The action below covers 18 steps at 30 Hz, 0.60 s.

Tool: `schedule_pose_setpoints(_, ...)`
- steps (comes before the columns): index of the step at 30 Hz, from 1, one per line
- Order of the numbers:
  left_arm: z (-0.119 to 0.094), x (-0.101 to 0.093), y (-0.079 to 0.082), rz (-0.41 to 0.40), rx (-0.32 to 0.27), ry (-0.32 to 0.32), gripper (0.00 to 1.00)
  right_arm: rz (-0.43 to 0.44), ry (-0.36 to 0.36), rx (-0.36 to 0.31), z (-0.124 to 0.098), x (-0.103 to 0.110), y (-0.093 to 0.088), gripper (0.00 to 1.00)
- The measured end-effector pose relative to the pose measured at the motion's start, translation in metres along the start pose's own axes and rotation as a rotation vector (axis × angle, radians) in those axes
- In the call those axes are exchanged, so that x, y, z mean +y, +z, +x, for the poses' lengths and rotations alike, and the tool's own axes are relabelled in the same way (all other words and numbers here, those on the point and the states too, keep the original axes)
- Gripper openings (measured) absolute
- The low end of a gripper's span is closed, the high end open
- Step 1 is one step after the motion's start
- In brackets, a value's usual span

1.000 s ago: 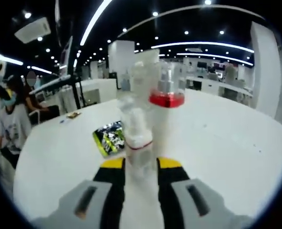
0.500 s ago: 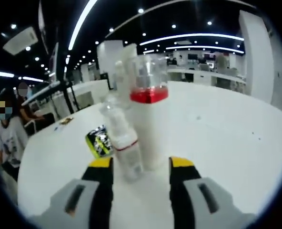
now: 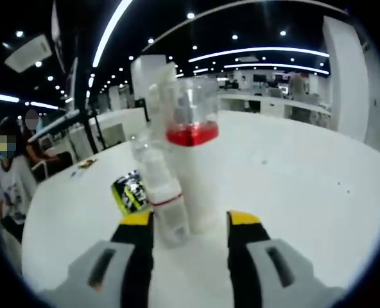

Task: Arrange the skincare products in the storage area until every visible bottle or jar stands upright without overlapping.

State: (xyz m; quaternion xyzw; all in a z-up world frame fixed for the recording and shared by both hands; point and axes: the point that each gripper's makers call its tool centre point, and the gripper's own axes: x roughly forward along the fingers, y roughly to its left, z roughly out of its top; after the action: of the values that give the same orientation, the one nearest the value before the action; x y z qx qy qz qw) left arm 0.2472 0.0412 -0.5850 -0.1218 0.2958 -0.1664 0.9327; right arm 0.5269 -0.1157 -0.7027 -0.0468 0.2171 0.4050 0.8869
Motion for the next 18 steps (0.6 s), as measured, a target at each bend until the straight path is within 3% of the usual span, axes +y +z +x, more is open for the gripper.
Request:
schedule_pose_setpoints(12,0.001,0.000,0.003,0.005,-0.008,-0.012,0.37,0.007,-0.005,0.020,-0.010,-0.003,-0.005,0.42)
schedule_pose_setpoints(18,0.000,0.006,-0.002,-0.039,-0.007,-0.020,0.37,0.028,-0.006,0.019,-0.022,0.006,-0.002,0.42)
